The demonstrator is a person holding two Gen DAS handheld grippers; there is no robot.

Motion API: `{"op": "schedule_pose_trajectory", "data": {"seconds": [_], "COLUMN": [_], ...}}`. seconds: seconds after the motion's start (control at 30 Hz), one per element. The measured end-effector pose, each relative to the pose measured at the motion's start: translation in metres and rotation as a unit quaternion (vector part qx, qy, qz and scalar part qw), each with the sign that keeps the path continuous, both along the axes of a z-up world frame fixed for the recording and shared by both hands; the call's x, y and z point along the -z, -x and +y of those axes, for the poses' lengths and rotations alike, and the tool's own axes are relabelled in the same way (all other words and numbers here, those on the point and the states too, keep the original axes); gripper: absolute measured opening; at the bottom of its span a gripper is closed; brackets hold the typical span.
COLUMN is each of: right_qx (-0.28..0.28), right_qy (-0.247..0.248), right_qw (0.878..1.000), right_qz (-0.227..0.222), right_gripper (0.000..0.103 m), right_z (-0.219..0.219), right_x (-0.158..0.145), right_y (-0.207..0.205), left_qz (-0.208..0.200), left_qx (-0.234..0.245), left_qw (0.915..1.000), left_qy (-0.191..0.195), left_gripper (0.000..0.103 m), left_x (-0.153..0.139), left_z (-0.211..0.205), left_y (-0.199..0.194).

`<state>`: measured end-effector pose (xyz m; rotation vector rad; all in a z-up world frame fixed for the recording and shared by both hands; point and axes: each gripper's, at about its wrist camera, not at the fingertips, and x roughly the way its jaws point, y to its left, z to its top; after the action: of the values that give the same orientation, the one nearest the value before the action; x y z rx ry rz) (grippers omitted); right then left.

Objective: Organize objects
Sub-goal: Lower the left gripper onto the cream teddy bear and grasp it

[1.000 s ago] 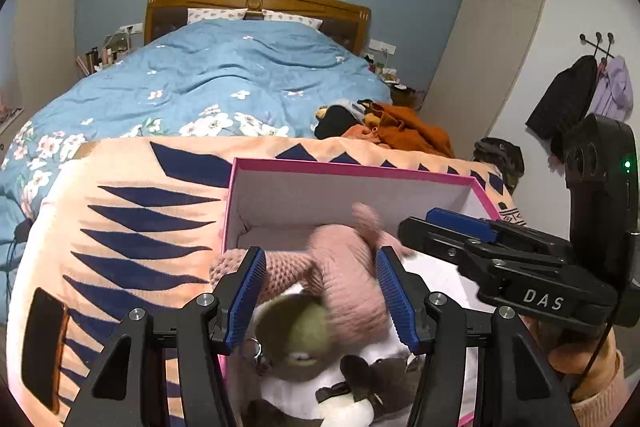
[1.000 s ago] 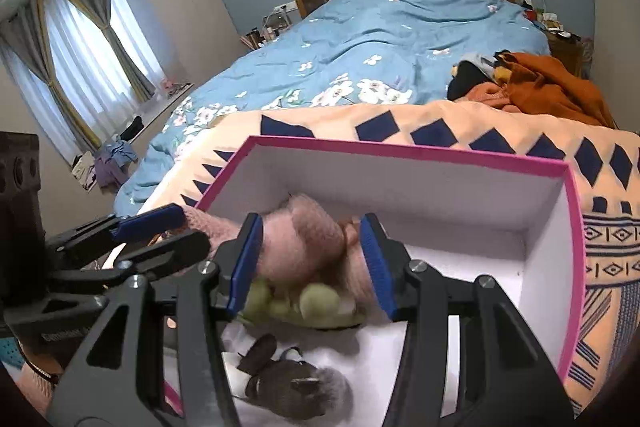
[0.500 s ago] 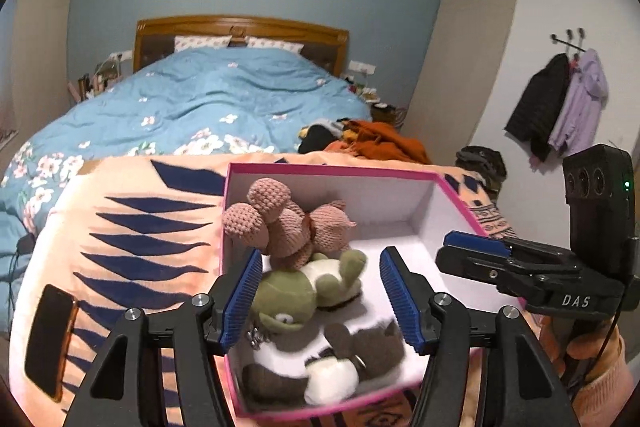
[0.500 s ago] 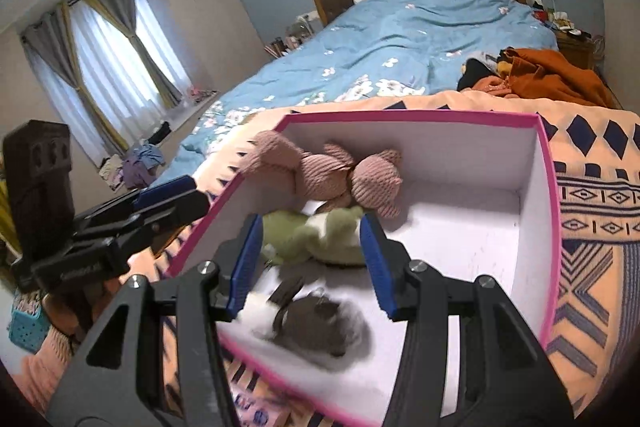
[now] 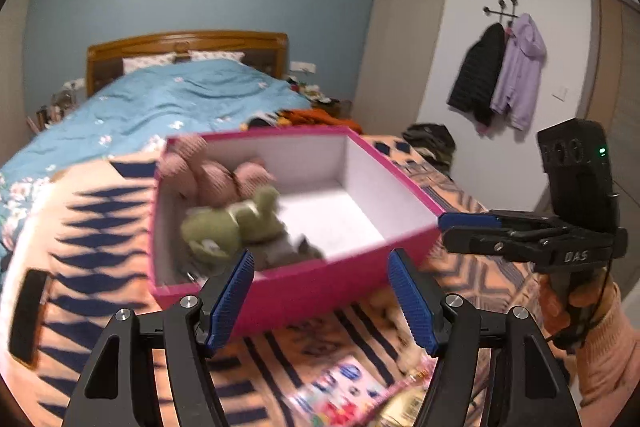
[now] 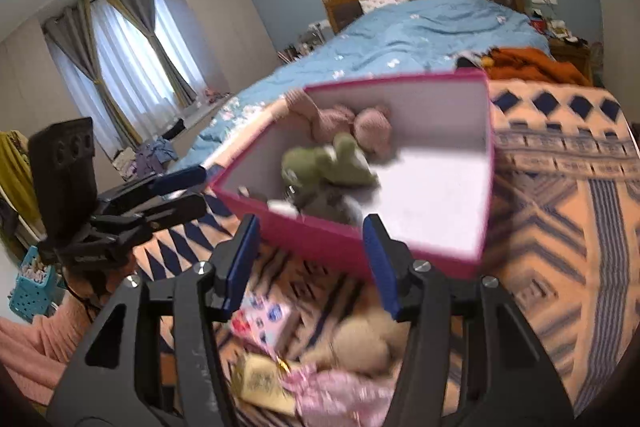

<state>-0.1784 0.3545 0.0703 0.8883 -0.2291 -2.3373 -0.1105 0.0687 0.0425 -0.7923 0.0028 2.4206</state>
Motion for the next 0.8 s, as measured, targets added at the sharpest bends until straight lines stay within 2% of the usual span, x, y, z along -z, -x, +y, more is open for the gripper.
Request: {"op": "schedule_pose_trajectory", "data": {"seconds": [0.27, 0.47, 0.63, 0.8], "right_qx": [0.022, 0.056, 0.079, 0.084], "right_qy": [-0.003, 0.008, 0.02, 0.042], "right_qw": [0.998, 0.993, 0.989, 0.985], "right_qz": [-0.066, -0.105, -0.122, -0.142], "right_gripper": [0.056, 0.056, 0.056, 0.056], "right_z": [0.022, 0.04, 0.049, 0.052], "right_x": [0.053, 0.083, 0.095, 0.101], "right_y": [-0.024, -0.023, -0.013, 0.002], "left_qz": [-0.043, -0.062, -0.073, -0.105], "left_qx": [0.034, 0.052, 0.073, 0.086], "left_qw": [0.9983, 0.9958, 0.9929, 0.9885], "left_qy": [0.021, 0.043, 0.06, 0.067], "left_gripper": [0.071, 0.071, 0.071, 0.068], "left_x": [0.04, 0.055, 0.062, 0.074], "left_z": [0.028, 0.053, 0.075, 0.092], "left_y": [-0.026, -0.033, -0.031, -0.02]}}
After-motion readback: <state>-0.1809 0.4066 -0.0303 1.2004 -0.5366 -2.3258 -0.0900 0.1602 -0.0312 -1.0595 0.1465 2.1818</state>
